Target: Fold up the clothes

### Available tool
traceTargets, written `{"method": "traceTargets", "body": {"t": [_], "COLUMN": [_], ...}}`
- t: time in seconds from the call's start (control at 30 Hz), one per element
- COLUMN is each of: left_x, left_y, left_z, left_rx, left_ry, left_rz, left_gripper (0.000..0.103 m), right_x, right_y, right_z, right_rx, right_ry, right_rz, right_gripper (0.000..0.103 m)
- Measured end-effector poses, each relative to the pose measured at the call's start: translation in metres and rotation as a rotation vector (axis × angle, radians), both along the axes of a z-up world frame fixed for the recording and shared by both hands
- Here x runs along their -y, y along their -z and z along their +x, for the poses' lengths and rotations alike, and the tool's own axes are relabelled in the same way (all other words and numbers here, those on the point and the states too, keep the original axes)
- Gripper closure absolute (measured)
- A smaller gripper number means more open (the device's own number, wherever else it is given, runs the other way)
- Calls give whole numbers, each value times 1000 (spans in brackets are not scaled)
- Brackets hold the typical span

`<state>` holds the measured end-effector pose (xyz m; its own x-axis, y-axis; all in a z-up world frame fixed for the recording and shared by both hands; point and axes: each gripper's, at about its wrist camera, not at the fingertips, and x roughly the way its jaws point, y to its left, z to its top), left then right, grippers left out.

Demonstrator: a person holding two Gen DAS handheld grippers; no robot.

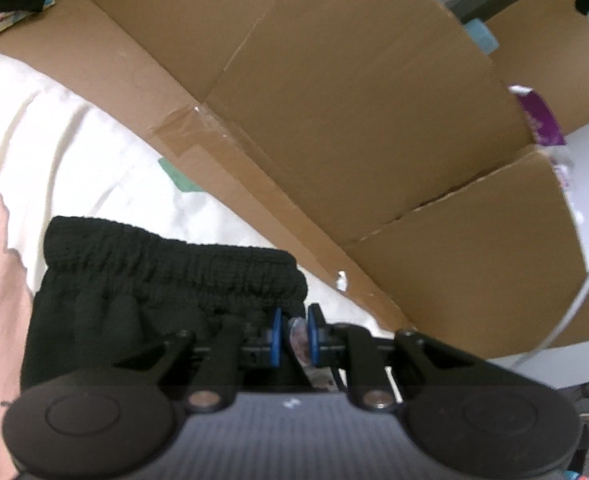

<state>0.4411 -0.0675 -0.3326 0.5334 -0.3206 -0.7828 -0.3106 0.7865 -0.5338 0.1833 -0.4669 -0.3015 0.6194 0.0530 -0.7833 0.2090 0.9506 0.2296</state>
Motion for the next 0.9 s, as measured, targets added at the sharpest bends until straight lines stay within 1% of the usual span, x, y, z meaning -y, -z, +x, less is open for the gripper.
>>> {"method": "traceTargets", "body": {"t": [0.1,0.17,0.27,0.33,0.37,0.47,0.6,0.67,0.77,0.9], "left_x": [9,13,16,17,16,14,16,19,27,37], "left_y": [0,-5,-21,-31,-35,-40,-39,-38,-28,-9], "left_z": [8,10,3,-5,-9,-20,-31,-36,-35,-26], "left_rx": [1,7,55,73,73,63,53,43,5,-15], "left_ry": [35,48,94,122,131,156,206,230,262,261], "left_rz": [41,44,46,56,54,47,74,100,125,169], "left_gripper": [86,83,75,68,68,67,68,68,68,68], "right_x": [1,2,3,4,4,3,0,-2,-8,-11], "right_y": [3,4,0,-5,-7,-15,-23,-24,-20,-10], "right_z": [3,4,2,-1,-3,-8,-12,-11,-9,-4], "right_rx": [-14,-21,-15,-1,6,22,44,45,35,8], "right_ry": [6,15,25,30,29,30,25,16,-2,-12], "right_rz": [-3,4,14,20,20,5,12,18,31,31], "right_gripper": [95,94,93,93,93,92,92,92,92,92]}}
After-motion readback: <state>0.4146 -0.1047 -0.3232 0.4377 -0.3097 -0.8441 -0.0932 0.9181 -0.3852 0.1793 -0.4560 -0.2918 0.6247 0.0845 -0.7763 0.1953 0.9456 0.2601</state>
